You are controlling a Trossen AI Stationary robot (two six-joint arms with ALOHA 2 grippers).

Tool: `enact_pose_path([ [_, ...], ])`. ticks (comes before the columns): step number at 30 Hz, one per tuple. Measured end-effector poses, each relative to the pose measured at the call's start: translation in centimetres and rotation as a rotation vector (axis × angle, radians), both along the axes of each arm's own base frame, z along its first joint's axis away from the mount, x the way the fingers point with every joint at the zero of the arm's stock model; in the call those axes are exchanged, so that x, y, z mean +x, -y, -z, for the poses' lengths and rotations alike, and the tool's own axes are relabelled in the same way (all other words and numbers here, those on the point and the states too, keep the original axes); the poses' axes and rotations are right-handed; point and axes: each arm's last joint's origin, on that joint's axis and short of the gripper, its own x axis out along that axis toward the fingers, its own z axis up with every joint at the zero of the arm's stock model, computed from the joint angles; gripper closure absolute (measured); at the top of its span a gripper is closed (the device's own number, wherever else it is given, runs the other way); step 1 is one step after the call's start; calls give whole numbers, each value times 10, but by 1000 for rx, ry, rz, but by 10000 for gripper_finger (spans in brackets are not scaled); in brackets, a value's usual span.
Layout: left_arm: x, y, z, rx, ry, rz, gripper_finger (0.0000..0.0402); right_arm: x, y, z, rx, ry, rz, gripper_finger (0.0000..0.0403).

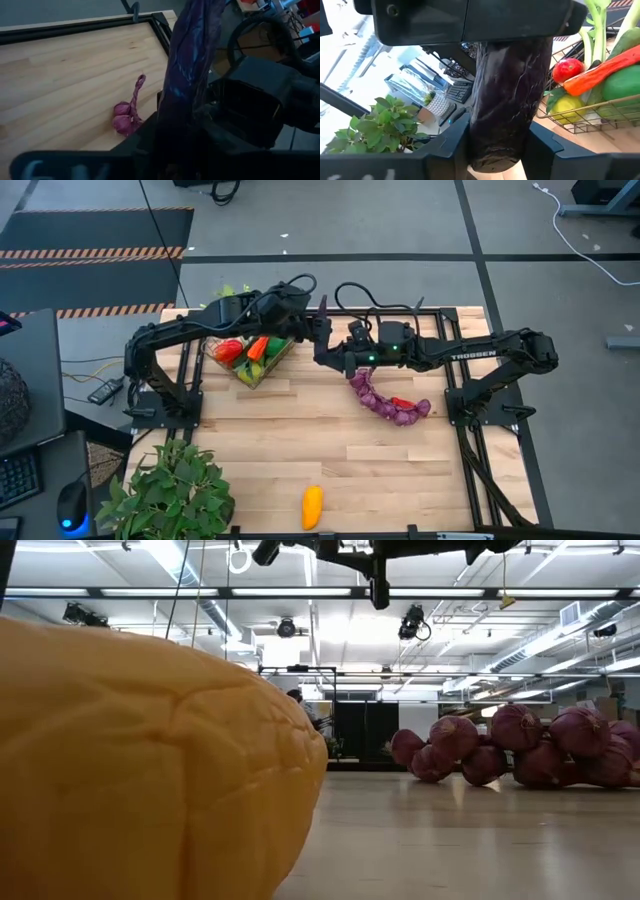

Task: Build produce basket
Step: Put the eggplant into the wire basket

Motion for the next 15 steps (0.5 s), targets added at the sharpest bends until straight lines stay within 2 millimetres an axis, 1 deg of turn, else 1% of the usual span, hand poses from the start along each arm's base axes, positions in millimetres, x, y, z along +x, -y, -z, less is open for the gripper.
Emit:
enact_pose_path([
  [2, -1, -2, 1, -2, -10, -6, 310, 0, 0, 1, -4, -11, 3, 240],
  [4, -4, -5, 3, -7, -43, -16, 299, 0, 1, 4, 0, -50, 7, 225],
  [8, -12, -15, 11, -4, -157, -26, 285, -3, 1, 19, 17, -207, 6, 194],
  [12, -23, -23, 19, 12, -290, -34, 290, -8, 0, 33, 36, -354, 6, 165],
  [15, -33, -30, 25, 40, -408, -62, 296, -10, 0, 38, 46, -408, -4, 149],
])
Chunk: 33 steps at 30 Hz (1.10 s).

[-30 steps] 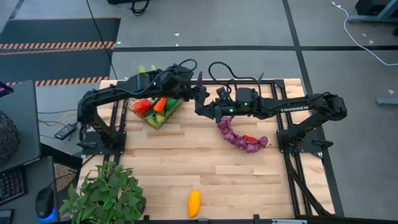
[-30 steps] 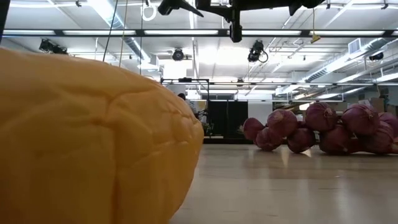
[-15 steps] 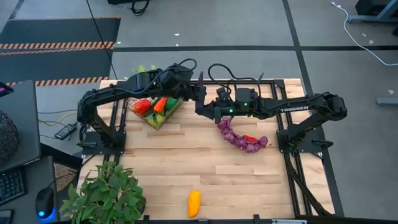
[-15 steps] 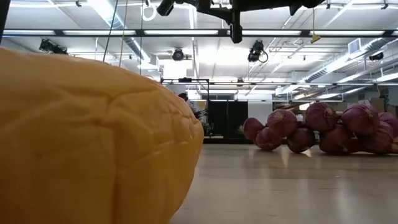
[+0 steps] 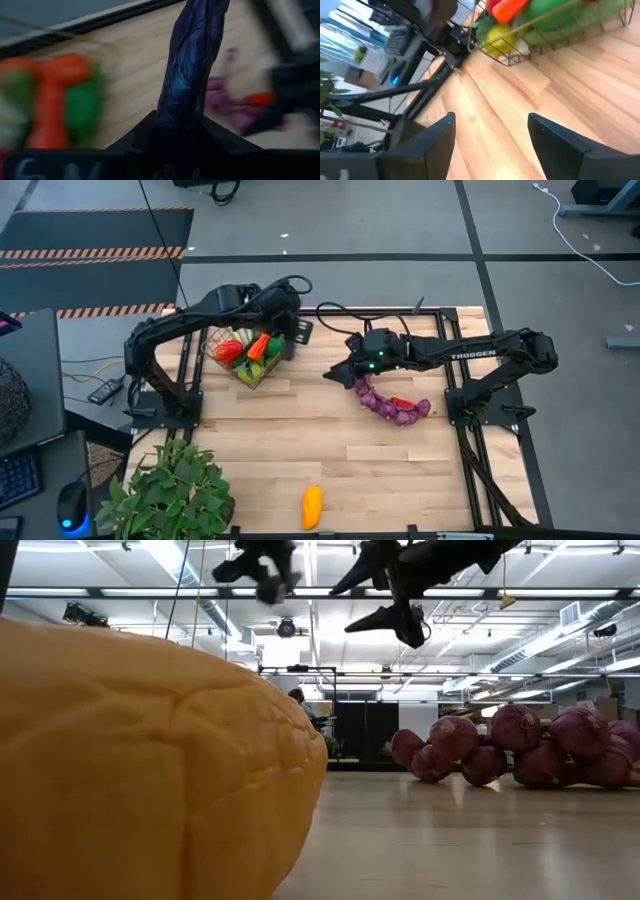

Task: Build produce basket
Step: Put the eggplant into the wire basket, then put the red chili pepper into the wire basket

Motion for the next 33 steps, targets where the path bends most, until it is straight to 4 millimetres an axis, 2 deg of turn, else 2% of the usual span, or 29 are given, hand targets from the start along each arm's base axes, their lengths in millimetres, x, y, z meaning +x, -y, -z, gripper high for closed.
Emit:
enact_pose_path([
  [8, -38, -24, 12, 48, -369, -88, 289, 0, 0, 0, 7, -3, -15, 141],
  [13, -53, -36, 16, 18, -468, -140, 289, 0, 1, 0, -10, -3, -21, 141],
  [16, -56, -42, 26, 2, -512, -157, 282, 0, 3, 0, -9, -2, -14, 142],
  [23, -59, -42, 67, -75, -656, -147, 213, -1, 6, 0, -1, -1, -11, 142],
  [26, -60, -41, 79, -113, -691, -136, 180, -1, 5, 0, 9, 0, -26, 142],
  [30, -58, -36, 82, -113, -699, -116, 143, -1, 5, 0, 17, 0, -38, 143],
  [33, -53, -30, 74, -97, -670, -94, 124, -2, 4, 2, 35, -16, -69, 143],
])
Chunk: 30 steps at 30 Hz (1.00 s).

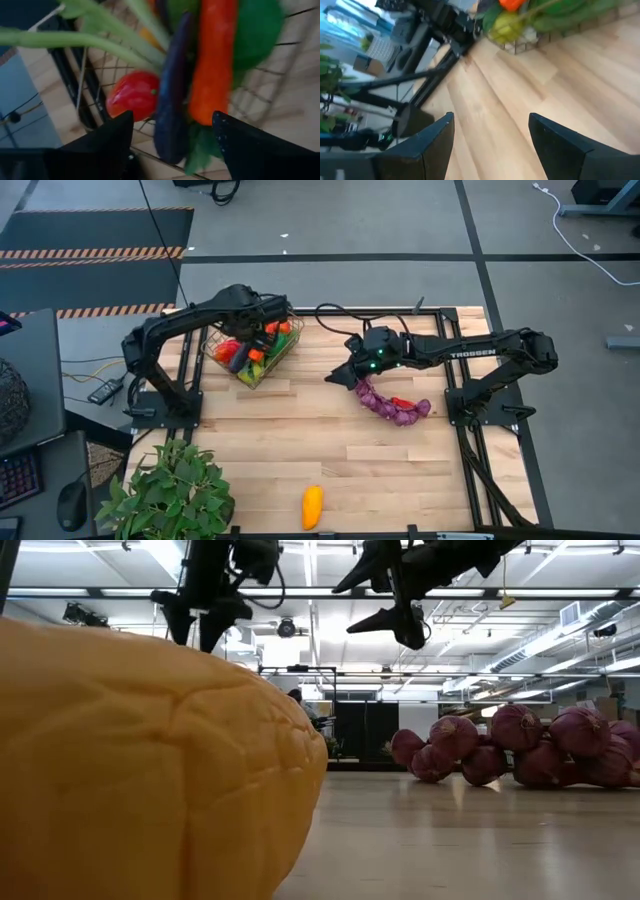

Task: Build produce basket
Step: Put the red chili pepper into the wire basket

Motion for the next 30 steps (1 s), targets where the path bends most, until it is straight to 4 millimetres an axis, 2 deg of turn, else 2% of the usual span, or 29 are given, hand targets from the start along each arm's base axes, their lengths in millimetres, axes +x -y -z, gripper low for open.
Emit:
enact_pose_path([
  [4, 11, 11, -21, 42, 101, 45, 113, -6, -1, 9, 33, -109, -26, 143],
  [8, 25, 28, -49, 102, 280, 79, 111, -17, -3, 23, 93, -291, -4, 143],
  [16, 54, 77, -94, 161, 656, 211, 111, -37, -12, 38, 160, -560, -37, 148],
  [23, 67, 119, -99, 137, 783, 332, 111, -53, -27, 46, 133, -762, -63, 156],
  [30, 69, 135, -93, 134, 768, 388, 111, -64, -34, 50, -5, -889, -83, 157],
])
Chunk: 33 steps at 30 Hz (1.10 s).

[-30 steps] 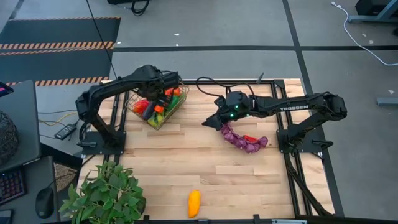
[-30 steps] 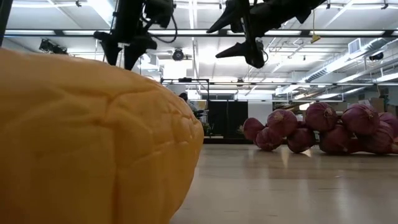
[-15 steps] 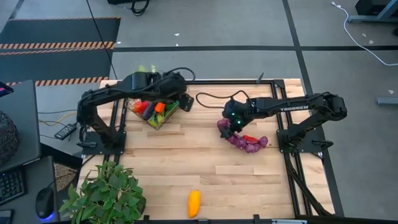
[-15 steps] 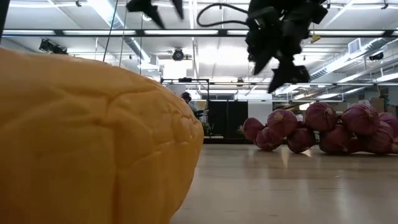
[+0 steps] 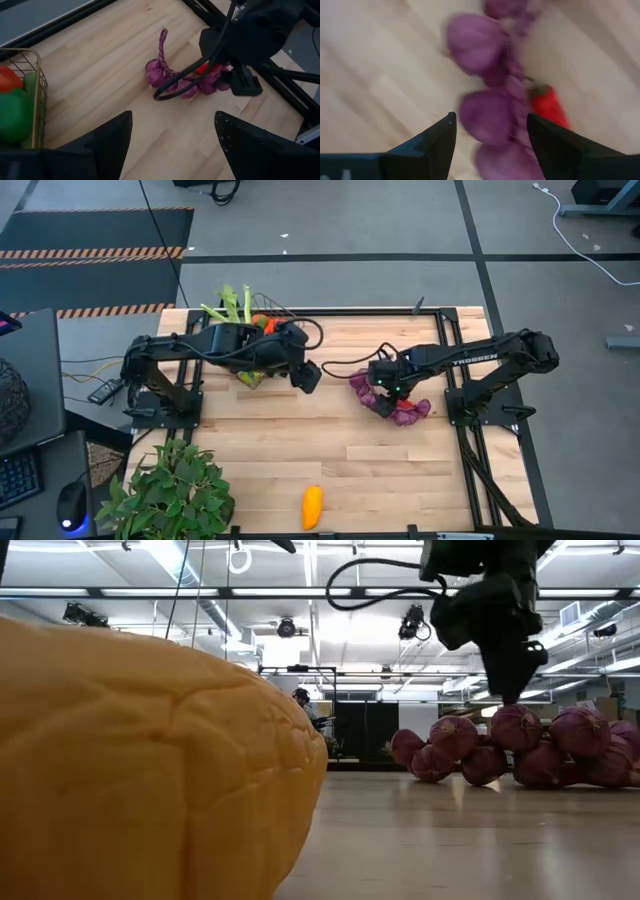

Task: Build produce basket
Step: Put the red chili pepper into the wire basket

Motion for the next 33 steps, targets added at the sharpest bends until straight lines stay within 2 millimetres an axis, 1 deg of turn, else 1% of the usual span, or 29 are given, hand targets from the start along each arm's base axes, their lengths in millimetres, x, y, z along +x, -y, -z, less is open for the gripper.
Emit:
enact_pose_path([
  [6, 0, 3, 1, -29, -4, 34, 111, -17, 3, 3, -104, -175, 10, 162],
  [10, 0, 5, 1, -34, -4, 42, 111, -28, 5, 21, -100, -250, -1, 165],
  [14, 0, 5, 1, -34, -4, 42, 111, -36, 7, 38, -75, -274, -31, 165],
  [19, 0, 5, 1, -34, -4, 42, 111, -36, 13, 46, -75, -242, -55, 166],
  [25, 0, 5, 1, -37, -3, 38, 111, -35, 17, 60, -30, -174, -23, 167],
  [33, 0, 5, 1, -37, -3, 38, 111, -49, 15, 79, -23, -231, -7, 167],
])
